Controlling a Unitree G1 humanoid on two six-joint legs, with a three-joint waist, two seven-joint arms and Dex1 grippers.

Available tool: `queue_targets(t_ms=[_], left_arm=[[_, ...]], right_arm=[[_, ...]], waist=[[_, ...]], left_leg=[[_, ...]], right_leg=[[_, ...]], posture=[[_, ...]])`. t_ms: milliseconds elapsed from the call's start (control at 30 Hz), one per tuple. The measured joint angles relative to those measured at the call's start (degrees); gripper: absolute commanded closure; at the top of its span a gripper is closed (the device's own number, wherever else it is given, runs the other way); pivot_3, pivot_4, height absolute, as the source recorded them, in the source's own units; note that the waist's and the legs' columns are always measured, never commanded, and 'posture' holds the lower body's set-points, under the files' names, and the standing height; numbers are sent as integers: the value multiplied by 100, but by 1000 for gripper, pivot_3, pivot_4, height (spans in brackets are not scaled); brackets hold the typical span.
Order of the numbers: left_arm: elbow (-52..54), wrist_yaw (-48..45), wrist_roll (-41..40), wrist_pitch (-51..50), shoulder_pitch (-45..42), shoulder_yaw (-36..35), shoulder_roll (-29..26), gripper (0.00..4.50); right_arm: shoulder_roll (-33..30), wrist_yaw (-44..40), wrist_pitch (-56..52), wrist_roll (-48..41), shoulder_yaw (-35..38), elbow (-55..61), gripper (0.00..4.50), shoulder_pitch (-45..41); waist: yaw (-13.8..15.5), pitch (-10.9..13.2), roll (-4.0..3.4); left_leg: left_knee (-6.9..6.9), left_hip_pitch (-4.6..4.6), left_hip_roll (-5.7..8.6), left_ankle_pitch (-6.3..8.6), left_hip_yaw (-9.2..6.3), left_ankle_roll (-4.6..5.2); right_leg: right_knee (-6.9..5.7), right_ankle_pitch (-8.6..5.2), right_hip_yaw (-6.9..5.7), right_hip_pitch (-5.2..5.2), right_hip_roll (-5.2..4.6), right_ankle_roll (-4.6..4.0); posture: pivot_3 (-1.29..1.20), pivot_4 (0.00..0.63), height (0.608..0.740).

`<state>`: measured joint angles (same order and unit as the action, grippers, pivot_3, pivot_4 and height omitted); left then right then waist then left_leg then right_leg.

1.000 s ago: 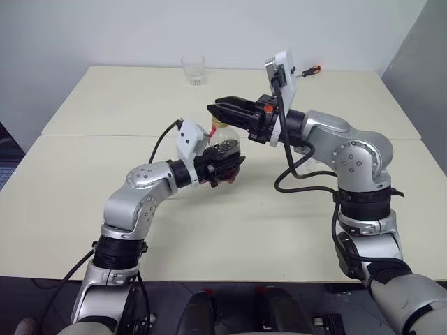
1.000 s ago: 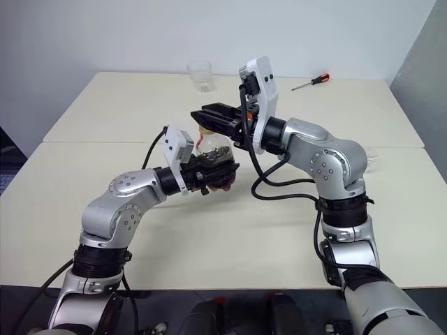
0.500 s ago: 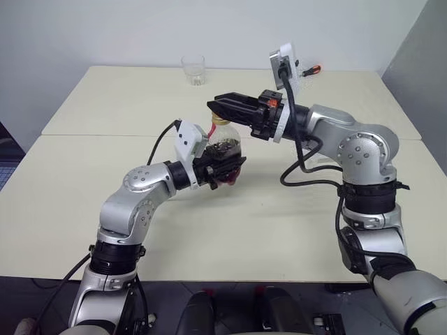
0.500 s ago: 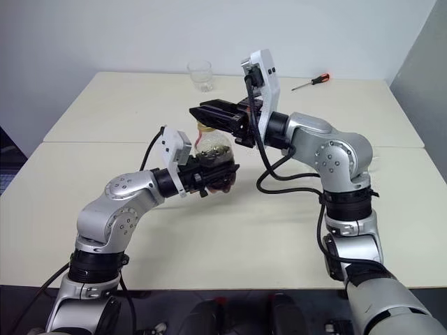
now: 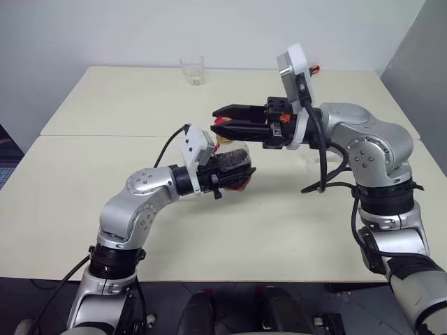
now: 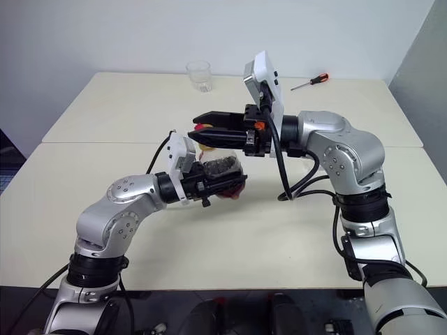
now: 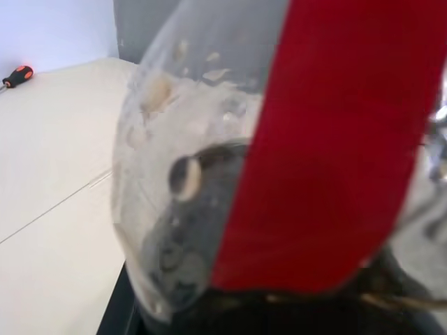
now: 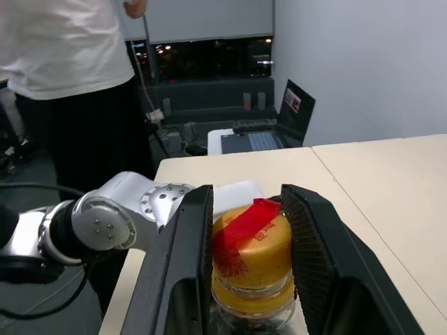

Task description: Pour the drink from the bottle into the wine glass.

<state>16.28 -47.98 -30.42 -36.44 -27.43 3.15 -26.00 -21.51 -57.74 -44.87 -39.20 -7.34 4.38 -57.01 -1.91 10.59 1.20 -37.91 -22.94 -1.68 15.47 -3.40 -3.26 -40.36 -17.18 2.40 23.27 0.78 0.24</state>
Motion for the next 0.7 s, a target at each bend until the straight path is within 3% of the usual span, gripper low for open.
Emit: queue_targets(t_ms=[367,667,700], left_arm=[[404,38,-455,-464,297,-20,-77,2505],[479,194,-550,-553,257,-21,-83,2505],[514,214,-554,-553,253,-21,-83,2505]], right_arm=[[157,-1099,500,272,-372,-722,3301,-470],[170,-1160,497,425,-390,-994,88,-503],[171,-1114,484,426,-386,-994,32,-503]], waist=[[-7,0,0],[8,0,0],[8,0,0]], left_leg=[[-1,1,-2,0,-4,0],[-4,0,-2,0,-8,0],[-4,0,-2,0,-9,0]], right_leg=[[-1,0,-2,0,-5,0],[-3,0,-2,-2,-12,0],[-3,0,-2,-2,-12,0]], posture=[[0,150,740],[0,150,740],[0,150,740]])
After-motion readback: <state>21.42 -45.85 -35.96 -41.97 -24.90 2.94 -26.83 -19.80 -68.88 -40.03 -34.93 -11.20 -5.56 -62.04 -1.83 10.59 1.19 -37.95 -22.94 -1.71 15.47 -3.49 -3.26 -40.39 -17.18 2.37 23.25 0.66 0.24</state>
